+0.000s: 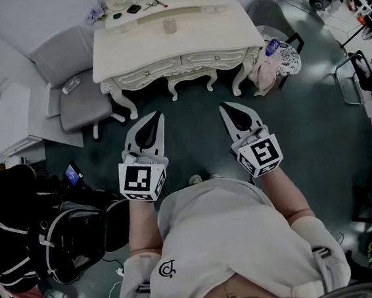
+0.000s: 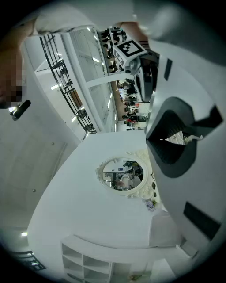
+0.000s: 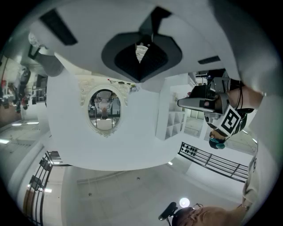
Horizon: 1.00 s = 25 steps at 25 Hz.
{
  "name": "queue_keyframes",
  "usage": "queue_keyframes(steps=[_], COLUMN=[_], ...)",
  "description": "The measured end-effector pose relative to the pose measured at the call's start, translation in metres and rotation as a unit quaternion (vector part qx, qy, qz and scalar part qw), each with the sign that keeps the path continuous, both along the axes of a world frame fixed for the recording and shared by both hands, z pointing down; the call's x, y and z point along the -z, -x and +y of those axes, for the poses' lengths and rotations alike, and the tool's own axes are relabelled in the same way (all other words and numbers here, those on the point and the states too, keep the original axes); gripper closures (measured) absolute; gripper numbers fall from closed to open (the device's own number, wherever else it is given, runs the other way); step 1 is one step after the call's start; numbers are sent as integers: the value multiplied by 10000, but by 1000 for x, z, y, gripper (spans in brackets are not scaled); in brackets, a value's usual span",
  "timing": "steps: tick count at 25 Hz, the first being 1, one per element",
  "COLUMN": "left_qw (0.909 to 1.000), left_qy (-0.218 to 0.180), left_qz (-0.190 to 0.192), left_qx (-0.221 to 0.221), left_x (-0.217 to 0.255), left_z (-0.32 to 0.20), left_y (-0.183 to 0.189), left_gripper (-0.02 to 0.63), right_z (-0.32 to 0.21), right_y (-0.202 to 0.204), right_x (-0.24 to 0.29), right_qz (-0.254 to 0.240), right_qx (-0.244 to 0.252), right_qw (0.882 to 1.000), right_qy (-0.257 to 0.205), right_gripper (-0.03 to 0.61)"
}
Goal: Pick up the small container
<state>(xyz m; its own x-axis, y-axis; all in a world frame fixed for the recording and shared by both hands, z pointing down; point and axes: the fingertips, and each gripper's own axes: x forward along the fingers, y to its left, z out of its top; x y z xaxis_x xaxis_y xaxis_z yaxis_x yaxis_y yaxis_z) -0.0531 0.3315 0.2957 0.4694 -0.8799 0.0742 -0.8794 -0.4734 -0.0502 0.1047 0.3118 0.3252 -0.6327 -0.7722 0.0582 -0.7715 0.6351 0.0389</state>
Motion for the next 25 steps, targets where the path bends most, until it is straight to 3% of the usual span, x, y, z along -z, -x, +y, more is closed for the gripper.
queue_keyframes(steps=[10, 25], left_qw=[9997, 9999], left_qy=[-26, 57], left_qz=[236, 116], left_qx=[45, -4], left_x=[7, -15], left_z=[6, -1], left_y=[7, 36], left_gripper=[601, 601], right_z=[8, -1], right_y=[5, 36], right_x=[5, -19], right_qz=[-20, -29], right_qx=[44, -11], right_qw=[10000, 10000], right_qy=[-23, 31], right_gripper=[574, 572])
